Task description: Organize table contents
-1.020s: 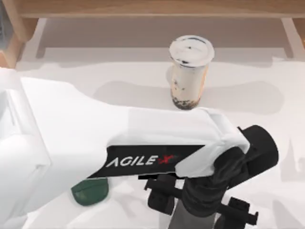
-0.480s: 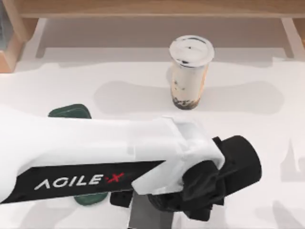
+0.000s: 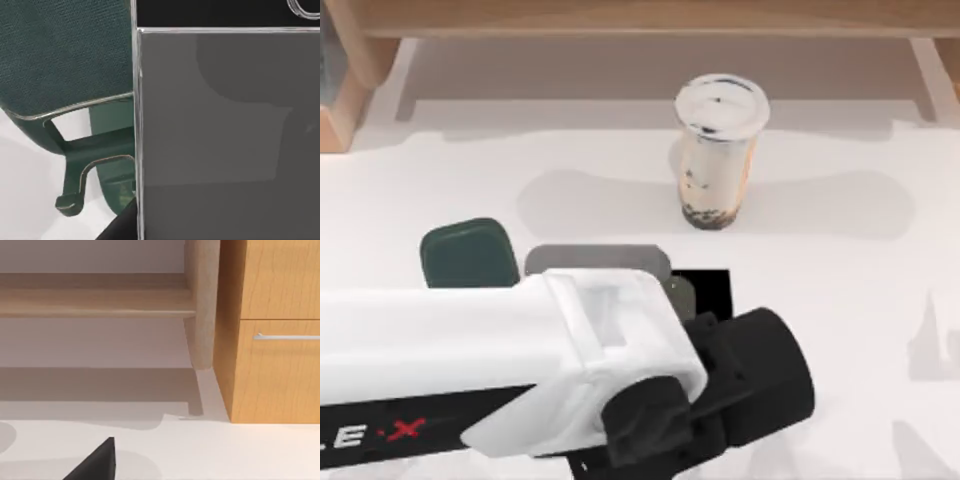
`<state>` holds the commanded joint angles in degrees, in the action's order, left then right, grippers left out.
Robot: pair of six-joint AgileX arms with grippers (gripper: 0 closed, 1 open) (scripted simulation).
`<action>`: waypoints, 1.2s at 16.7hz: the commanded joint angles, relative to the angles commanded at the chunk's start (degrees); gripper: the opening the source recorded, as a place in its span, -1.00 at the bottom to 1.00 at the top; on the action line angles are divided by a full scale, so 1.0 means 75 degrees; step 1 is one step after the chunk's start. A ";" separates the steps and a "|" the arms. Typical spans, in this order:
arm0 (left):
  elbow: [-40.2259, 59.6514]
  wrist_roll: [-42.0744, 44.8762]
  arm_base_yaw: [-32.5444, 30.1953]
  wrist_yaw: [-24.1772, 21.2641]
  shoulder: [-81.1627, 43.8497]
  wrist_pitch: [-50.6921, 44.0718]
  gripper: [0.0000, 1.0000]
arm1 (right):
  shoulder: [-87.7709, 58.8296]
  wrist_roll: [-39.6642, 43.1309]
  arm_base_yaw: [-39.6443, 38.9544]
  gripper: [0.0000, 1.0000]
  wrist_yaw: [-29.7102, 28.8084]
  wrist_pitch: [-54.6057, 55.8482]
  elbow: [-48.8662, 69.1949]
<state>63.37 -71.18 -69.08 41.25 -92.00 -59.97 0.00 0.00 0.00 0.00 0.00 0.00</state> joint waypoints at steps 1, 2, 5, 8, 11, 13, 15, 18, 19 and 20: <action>-0.0118 -0.0226 -0.0028 0.0390 0.0202 -0.0034 -1.00 | 0.0000 0.0000 0.0000 1.00 0.0000 0.0000 0.0000; -0.0259 -0.0496 -0.0059 0.0835 0.0456 -0.0072 -1.00 | 0.0000 0.0000 0.0000 1.00 0.0000 0.0000 0.0000; -0.0851 -0.1421 -0.0185 0.2130 0.1403 -0.0215 -1.00 | 0.0000 0.0000 0.0000 1.00 0.0000 0.0000 0.0000; -0.1329 -0.1974 -0.0203 0.2843 0.1998 -0.0271 -1.00 | 0.0000 0.0000 0.0000 1.00 0.0000 0.0000 0.0000; -0.1395 -0.2045 -0.0186 0.2938 0.2079 -0.0265 -1.00 | 0.0000 0.0000 0.0000 1.00 0.0000 0.0000 0.0000; -0.1395 -0.2045 -0.0186 0.2938 0.2079 -0.0265 -1.00 | 0.0000 0.0000 0.0000 1.00 0.0000 0.0000 0.0000; -0.1358 -0.2018 -0.0175 0.2925 0.2053 -0.0259 -1.00 | 0.0000 0.0000 0.0000 1.00 0.0000 0.0000 0.0000; -0.0909 -0.1707 -0.0265 0.3011 0.2160 0.0042 -1.00 | 0.0000 0.0000 0.0000 1.00 0.0000 0.0000 0.0000; -0.0661 -0.1527 -0.0316 0.3053 0.2215 0.0214 -1.00 | 0.0000 0.0000 0.0000 1.00 0.0000 0.0000 0.0000; -0.0403 -0.1324 -0.0368 0.3097 0.2272 0.0411 -1.00 | 0.0000 0.0000 0.0000 1.00 0.0000 0.0000 0.0000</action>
<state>60.35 -81.10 -71.84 64.48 -74.96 -56.89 0.00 0.00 0.00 0.00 0.00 0.00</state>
